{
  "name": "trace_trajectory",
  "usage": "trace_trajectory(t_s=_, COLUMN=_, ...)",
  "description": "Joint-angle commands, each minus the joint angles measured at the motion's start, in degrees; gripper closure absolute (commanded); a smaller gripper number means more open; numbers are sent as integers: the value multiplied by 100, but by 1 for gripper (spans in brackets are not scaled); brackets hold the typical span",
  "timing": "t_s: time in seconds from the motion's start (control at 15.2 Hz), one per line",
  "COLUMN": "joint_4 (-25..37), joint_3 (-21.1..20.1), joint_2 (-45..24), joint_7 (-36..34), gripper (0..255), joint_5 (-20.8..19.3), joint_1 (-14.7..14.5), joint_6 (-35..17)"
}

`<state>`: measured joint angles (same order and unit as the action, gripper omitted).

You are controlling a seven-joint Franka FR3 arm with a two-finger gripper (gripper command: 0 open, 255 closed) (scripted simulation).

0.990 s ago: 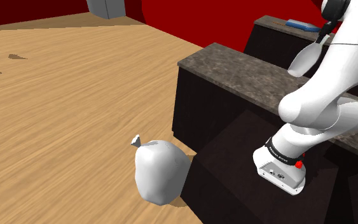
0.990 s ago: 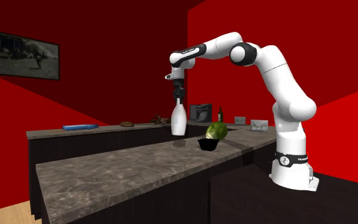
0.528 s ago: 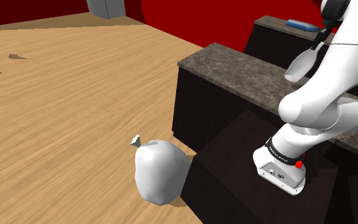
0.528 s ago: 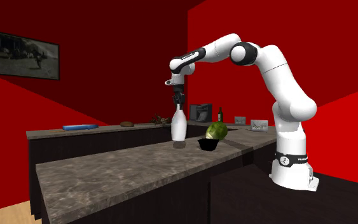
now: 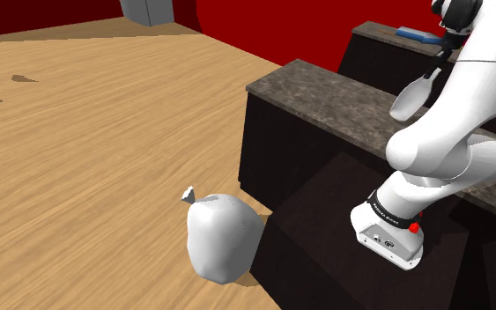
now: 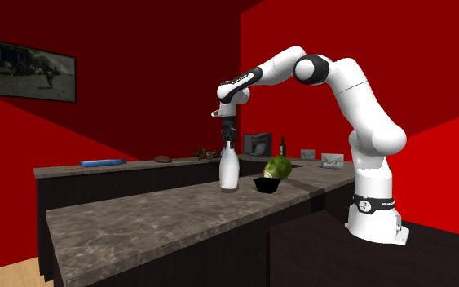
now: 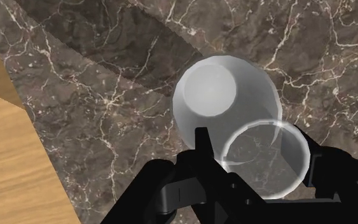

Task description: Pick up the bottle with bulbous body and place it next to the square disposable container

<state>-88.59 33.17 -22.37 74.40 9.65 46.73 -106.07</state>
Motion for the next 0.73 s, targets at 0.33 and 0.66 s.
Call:
trace_trajectory(t_s=0.33, joint_4=-235, joint_3=-14, joint_2=-29, joint_7=21, gripper=255, joint_5=27, joint_1=-11, joint_6=-265)
trace_trajectory(t_s=0.66, joint_4=-235, joint_3=-14, joint_2=-30, joint_7=21, gripper=0, joint_5=27, joint_1=-10, joint_6=-265)
